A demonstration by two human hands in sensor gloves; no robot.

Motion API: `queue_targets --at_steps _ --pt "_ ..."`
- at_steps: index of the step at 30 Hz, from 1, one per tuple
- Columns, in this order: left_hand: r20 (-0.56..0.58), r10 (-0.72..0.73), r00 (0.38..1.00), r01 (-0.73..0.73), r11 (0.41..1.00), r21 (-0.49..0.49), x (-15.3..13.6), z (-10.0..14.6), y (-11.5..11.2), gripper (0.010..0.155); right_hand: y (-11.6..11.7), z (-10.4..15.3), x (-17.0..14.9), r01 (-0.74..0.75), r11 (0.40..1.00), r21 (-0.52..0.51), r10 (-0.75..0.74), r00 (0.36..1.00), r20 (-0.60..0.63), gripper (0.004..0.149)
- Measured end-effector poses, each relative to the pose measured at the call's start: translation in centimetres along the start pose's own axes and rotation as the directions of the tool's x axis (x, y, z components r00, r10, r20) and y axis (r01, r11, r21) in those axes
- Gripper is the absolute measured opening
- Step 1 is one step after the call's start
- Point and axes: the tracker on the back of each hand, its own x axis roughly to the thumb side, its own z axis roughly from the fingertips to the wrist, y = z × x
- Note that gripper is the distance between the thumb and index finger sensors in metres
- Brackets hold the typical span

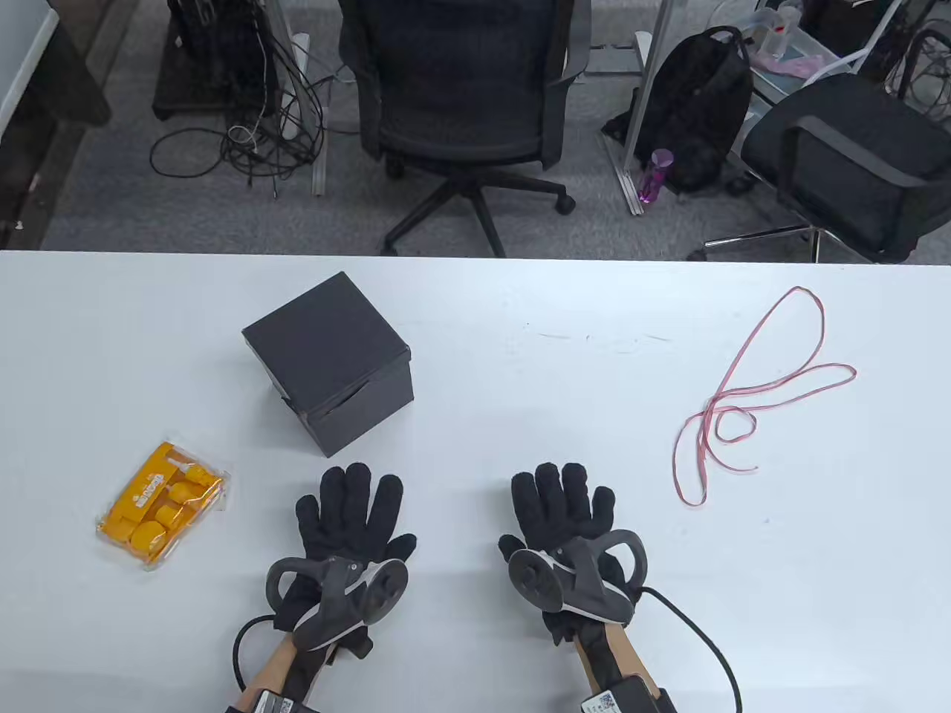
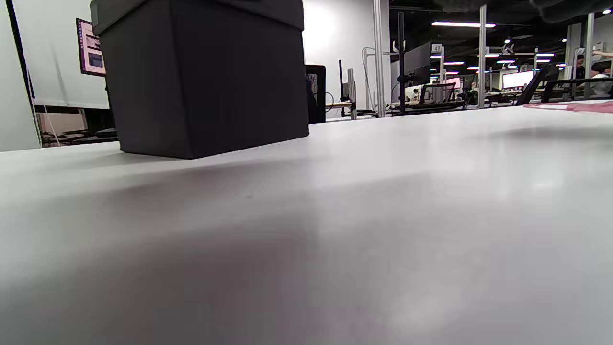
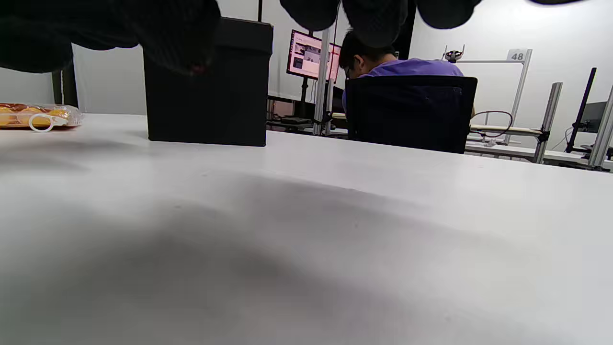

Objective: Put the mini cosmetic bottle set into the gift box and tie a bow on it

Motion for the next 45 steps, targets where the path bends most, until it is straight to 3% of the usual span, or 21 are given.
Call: queue_targets --at_steps 23,28,33,37,41,45 --pt "-0.04 0.062 0.997 -0.062 0.998 0.007 -0.9 0.2 0.4 0.079 0.1 0.2 -0.6 0.023 1.0 0.014 -0.023 1.0 -0.018 0.079" --pt "-0.104 0.145 0.984 -0.144 0.989 0.026 -2.2 -0.5 1.8 0.079 0.3 0.2 -1.5 0.061 0.998 0.02 -0.06 0.997 -0.05 0.079" --pt "-0.225 0.321 0.92 -0.303 0.946 0.111 -6.3 -4.0 5.6 0.078 0.2 0.3 -2.2 0.092 0.996 0.0 -0.092 0.993 -0.072 0.078" --pt "-0.303 0.354 0.885 -0.341 0.935 0.096 -9.4 -9.0 7.6 0.079 0.4 0.4 -2.7 0.115 0.993 -0.002 -0.114 0.989 -0.093 0.078" --pt "-0.425 0.275 0.862 -0.306 0.952 -0.004 -11.4 -13.5 7.4 0.079 0.4 0.5 -2.9 0.131 0.991 -0.01 -0.131 0.987 -0.098 0.077" --pt "-0.523 0.216 0.825 -0.31 0.946 -0.098 -12.6 -15.9 6.1 0.079 0.6 0.4 -2.9 0.132 0.991 0.004 -0.131 0.986 -0.099 0.077"
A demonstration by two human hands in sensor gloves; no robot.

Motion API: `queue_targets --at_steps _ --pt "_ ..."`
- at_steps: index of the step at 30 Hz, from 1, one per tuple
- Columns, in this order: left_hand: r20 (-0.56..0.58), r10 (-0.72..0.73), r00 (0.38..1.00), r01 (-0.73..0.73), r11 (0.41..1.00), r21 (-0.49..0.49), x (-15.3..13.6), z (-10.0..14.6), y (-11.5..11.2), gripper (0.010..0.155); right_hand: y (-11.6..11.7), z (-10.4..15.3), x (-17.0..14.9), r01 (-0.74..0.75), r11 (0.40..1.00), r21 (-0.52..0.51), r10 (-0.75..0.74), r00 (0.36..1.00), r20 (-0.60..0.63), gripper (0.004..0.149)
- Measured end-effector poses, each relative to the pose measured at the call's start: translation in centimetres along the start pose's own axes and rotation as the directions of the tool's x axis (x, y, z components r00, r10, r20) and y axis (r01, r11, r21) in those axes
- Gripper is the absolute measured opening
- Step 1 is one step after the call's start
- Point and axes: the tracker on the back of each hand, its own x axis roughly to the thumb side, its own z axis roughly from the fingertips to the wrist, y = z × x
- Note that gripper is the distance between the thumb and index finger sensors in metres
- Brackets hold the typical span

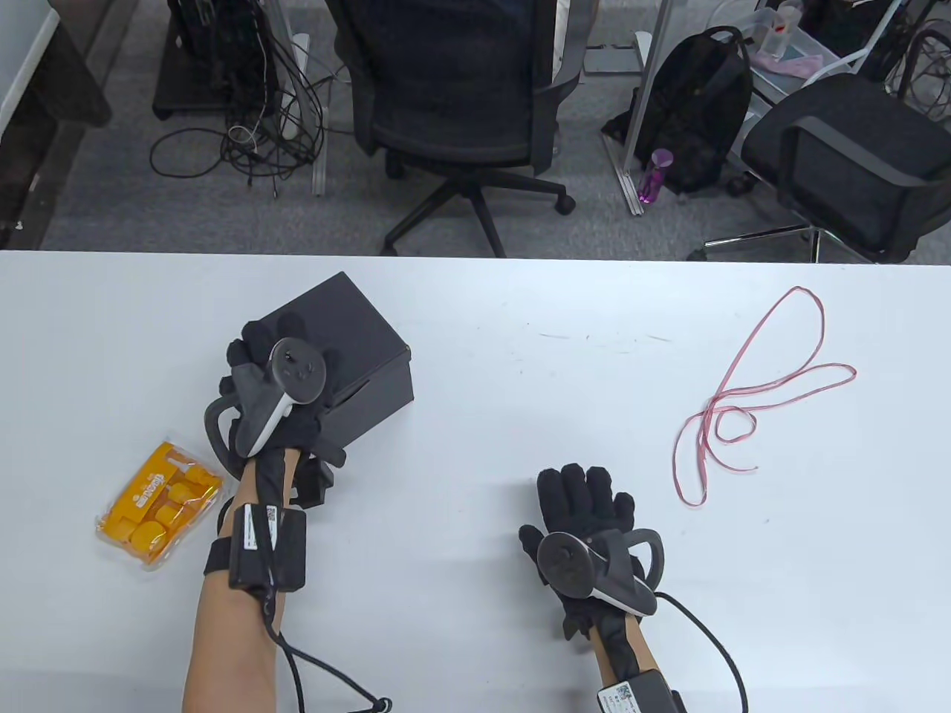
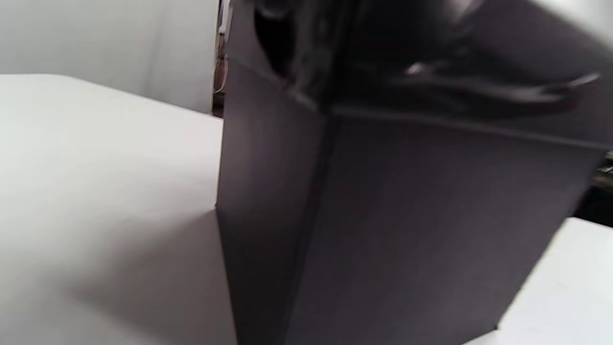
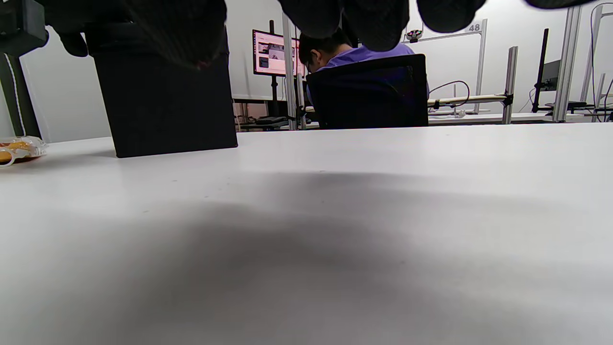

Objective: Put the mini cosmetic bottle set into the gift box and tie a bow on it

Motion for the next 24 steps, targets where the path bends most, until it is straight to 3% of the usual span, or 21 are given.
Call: queue_targets --at_steps 2,11,24 --pt "-0.019 0.036 0.999 -0.037 0.997 -0.074 -0.1 -0.9 -0.5 0.08 0.2 -0.1 -0.2 0.009 1.0 0.009 -0.009 1.0 -0.006 0.077" --pt "0.054 0.09 0.995 -0.082 0.989 -0.124 0.2 -0.7 -0.8 0.083 0.4 -0.3 -0.9 0.038 0.999 0.017 -0.038 0.999 -0.035 0.076" --pt "0.386 0.078 0.919 0.005 0.978 -0.21 4.0 5.1 -2.4 0.084 0.2 -0.1 -2.5 0.065 0.998 -0.004 -0.065 0.993 -0.096 0.076"
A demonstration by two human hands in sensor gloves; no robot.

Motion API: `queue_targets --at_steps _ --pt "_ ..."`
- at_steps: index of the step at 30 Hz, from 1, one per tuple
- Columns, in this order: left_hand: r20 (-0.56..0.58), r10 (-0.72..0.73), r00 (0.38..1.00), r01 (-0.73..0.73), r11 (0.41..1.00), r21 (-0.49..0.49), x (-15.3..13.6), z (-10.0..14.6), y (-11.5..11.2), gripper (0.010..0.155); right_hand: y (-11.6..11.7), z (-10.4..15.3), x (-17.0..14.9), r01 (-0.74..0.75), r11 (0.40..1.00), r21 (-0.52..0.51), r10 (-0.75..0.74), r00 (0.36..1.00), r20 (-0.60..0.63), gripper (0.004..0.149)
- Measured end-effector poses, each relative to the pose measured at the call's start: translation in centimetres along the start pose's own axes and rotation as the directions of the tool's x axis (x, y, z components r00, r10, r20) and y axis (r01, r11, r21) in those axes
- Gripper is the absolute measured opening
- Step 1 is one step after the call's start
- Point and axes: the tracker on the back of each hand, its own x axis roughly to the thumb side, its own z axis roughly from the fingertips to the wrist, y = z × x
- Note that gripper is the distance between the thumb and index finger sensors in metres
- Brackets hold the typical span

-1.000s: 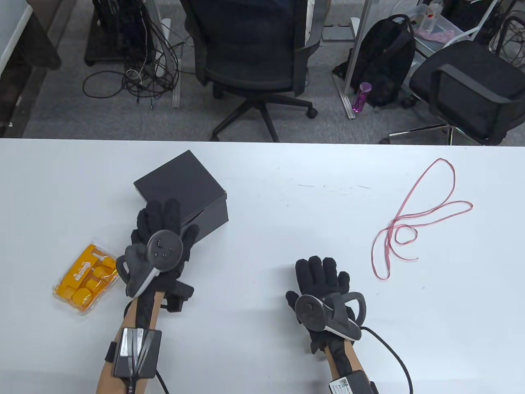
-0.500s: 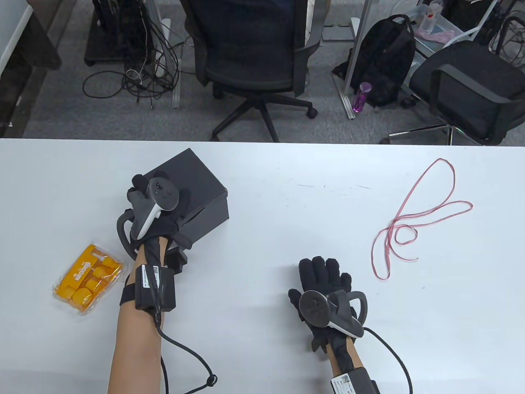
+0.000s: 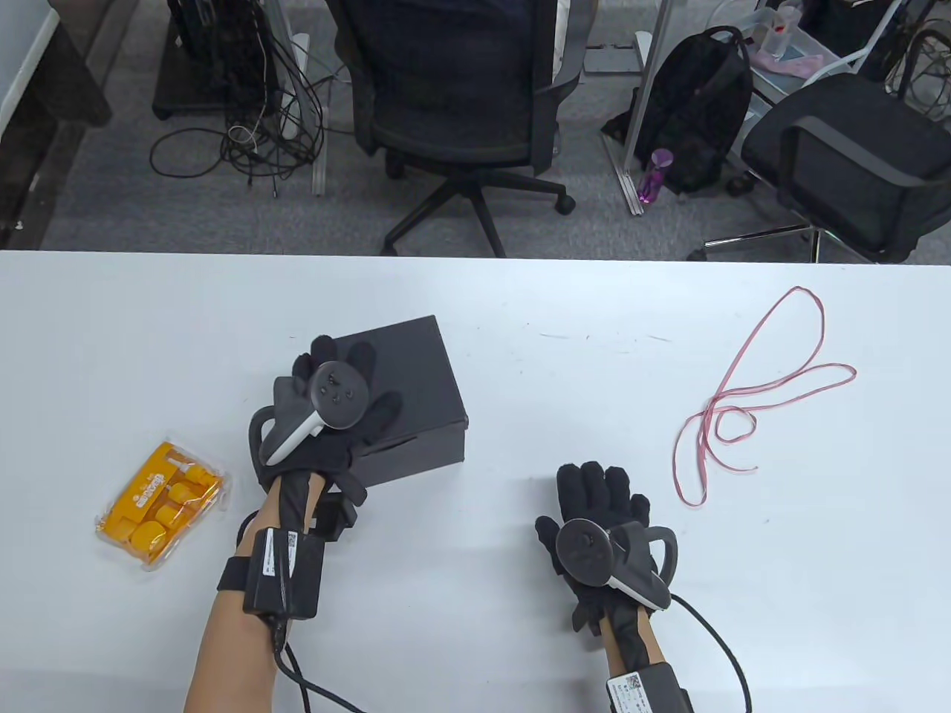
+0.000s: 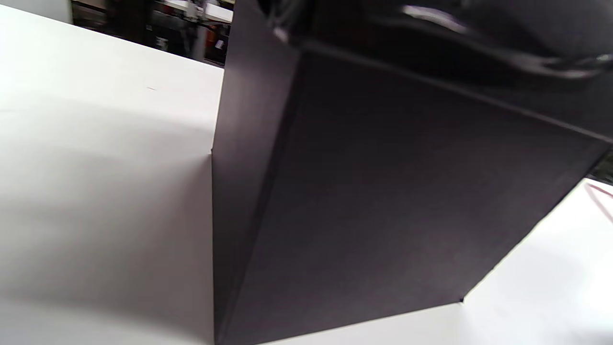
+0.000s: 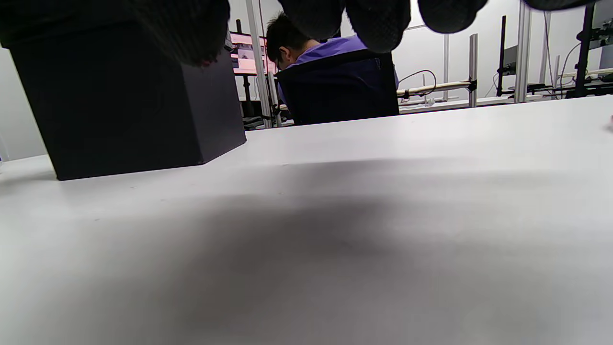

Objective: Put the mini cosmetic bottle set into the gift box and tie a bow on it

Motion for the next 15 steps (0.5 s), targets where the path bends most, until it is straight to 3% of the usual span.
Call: queue_targets --at_steps 5,15 --pt "0.097 -0.006 0.995 0.009 0.999 -0.035 2.3 1.8 -1.3 0.084 -0.1 0.1 -0.6 0.018 1.0 -0.01 -0.018 1.0 -0.024 0.075" --pt "0.166 -0.032 0.986 0.042 0.998 -0.057 5.3 5.5 -3.3 0.083 -0.1 0.2 -0.9 0.01 1.0 -0.015 -0.01 0.999 -0.036 0.074"
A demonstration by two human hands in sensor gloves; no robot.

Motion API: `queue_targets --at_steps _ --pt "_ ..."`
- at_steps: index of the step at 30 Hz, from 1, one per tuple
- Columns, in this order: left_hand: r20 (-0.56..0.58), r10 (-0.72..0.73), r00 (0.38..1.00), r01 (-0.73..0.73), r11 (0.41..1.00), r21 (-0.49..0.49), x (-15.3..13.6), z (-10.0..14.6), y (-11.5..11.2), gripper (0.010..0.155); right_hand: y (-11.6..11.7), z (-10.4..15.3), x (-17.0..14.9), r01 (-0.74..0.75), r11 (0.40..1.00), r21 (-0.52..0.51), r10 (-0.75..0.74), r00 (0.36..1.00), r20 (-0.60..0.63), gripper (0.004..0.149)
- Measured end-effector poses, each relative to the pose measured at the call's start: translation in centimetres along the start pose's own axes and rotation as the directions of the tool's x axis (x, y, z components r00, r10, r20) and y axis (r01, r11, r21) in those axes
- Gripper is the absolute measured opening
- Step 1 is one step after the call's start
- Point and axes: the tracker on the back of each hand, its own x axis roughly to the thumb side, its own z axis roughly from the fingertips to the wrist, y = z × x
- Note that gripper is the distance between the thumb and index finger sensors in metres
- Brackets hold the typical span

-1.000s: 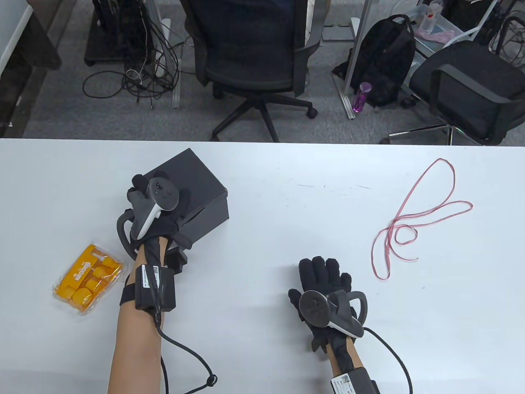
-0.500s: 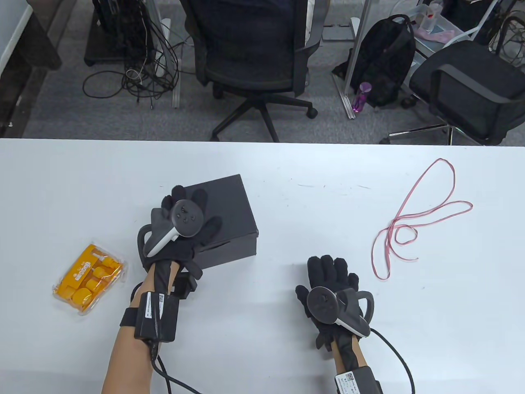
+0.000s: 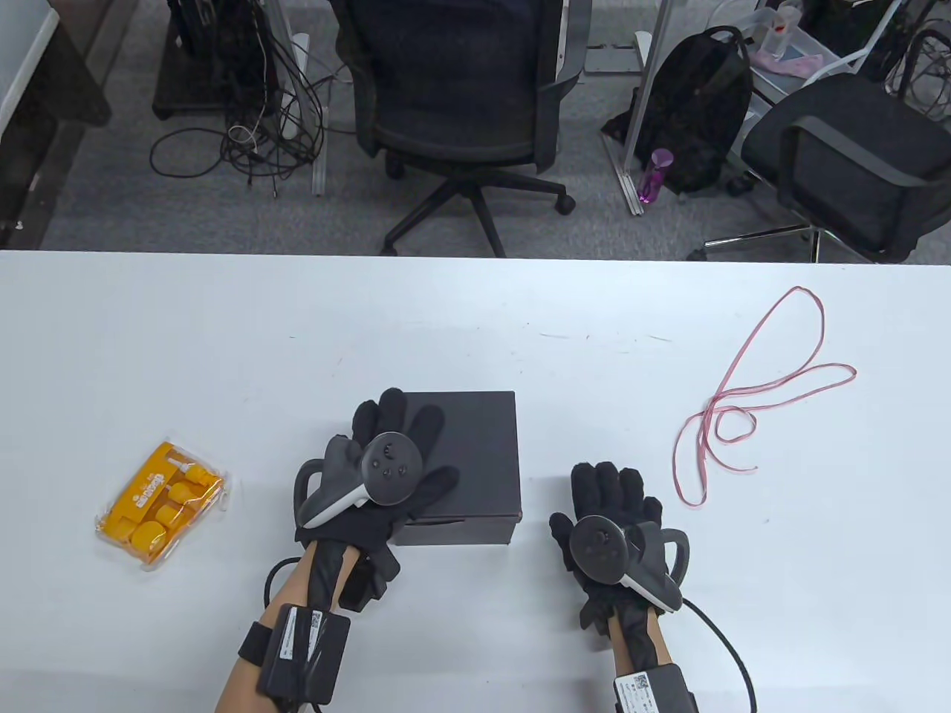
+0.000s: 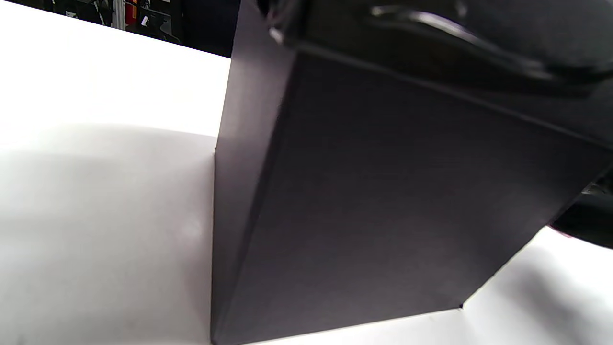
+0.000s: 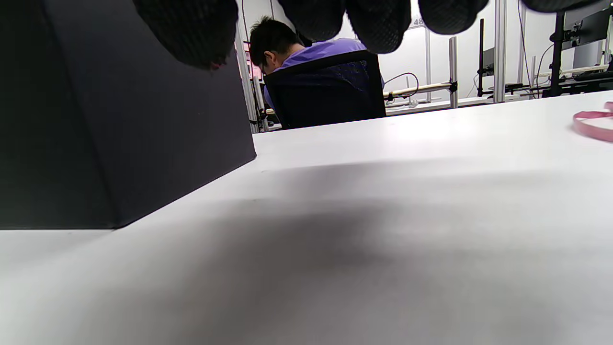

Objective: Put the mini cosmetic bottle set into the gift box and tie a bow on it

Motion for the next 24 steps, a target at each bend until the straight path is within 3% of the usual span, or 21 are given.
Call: queue_targets --at_steps 12,19,24 --pt "0.042 0.014 0.999 -0.015 1.0 0.02 1.7 3.6 -1.8 0.083 -0.5 0.3 -0.5 -0.028 0.999 -0.024 0.028 0.999 -0.022 0.073" --pt "0.05 0.027 0.998 -0.03 0.998 0.057 1.8 4.2 -2.1 0.082 -1.0 0.6 -0.8 -0.003 0.999 -0.054 0.002 1.0 -0.031 0.073" --pt "0.091 0.128 0.988 -0.14 0.979 0.148 1.3 4.5 -2.4 0.08 -1.0 0.7 -1.0 0.099 0.993 -0.071 -0.102 0.994 -0.031 0.068"
